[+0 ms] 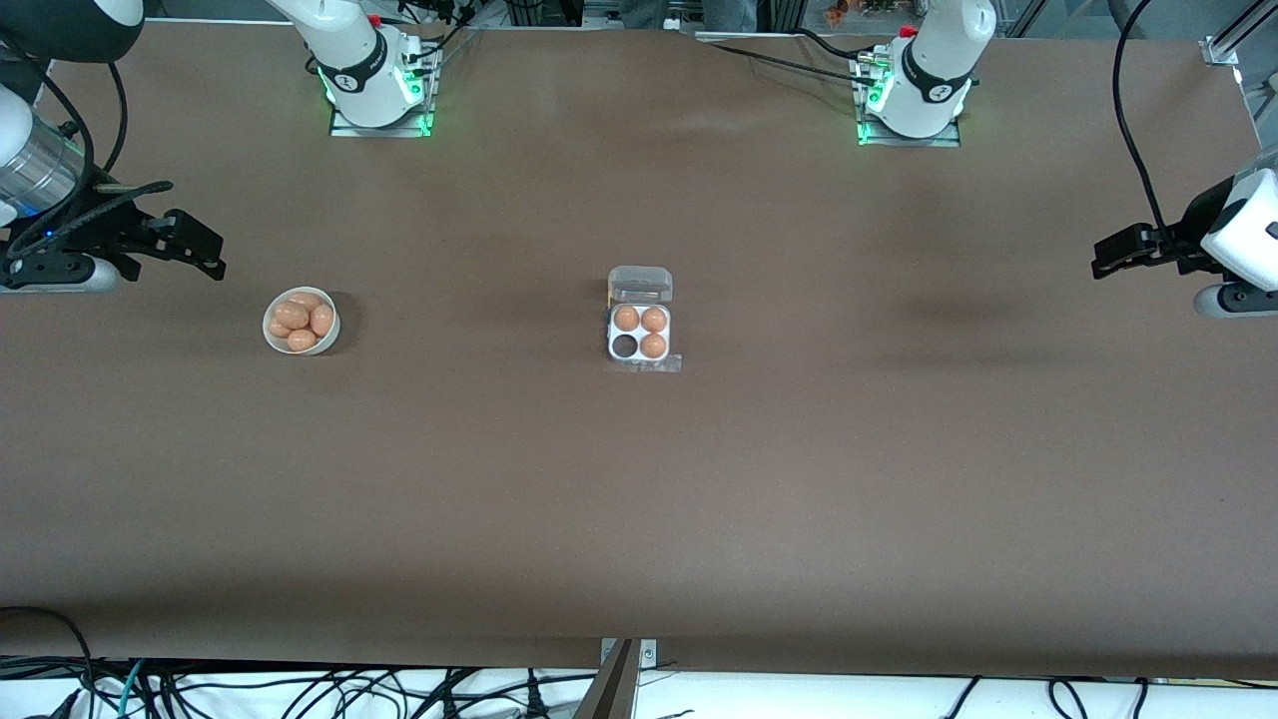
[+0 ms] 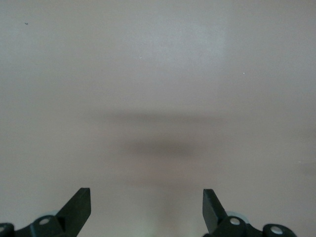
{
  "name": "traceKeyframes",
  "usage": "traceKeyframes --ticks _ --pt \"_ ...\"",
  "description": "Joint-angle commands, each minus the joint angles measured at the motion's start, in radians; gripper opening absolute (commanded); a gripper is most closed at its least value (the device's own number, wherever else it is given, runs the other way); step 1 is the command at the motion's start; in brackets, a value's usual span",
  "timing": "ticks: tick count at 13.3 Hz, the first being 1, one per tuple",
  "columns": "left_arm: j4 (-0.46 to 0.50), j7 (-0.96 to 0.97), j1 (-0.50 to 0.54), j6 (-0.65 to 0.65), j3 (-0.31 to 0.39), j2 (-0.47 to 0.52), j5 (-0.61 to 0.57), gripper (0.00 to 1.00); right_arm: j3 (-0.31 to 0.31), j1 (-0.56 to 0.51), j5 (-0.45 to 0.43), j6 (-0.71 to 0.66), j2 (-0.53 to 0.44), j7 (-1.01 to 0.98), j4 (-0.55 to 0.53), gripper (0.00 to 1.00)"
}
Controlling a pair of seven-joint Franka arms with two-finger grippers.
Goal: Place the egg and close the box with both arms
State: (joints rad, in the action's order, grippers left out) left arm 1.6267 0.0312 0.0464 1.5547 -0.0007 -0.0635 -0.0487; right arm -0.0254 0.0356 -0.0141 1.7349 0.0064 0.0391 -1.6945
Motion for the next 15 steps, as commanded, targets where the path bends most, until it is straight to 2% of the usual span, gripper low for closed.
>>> traceKeyframes --ticks 1,15 --pt "-0.031 -0.019 0.006 -0.021 -0.005 -0.013 -0.017 1.00 -0.011 -0.009 -0.010 -0.015 -0.020 0.013 -0.011 1.00" --pt "-0.041 -0.017 0.006 -0.021 -0.005 -0.013 -0.017 1.00 -0.011 -0.009 -0.010 -0.015 -0.019 -0.004 -0.010 1.00"
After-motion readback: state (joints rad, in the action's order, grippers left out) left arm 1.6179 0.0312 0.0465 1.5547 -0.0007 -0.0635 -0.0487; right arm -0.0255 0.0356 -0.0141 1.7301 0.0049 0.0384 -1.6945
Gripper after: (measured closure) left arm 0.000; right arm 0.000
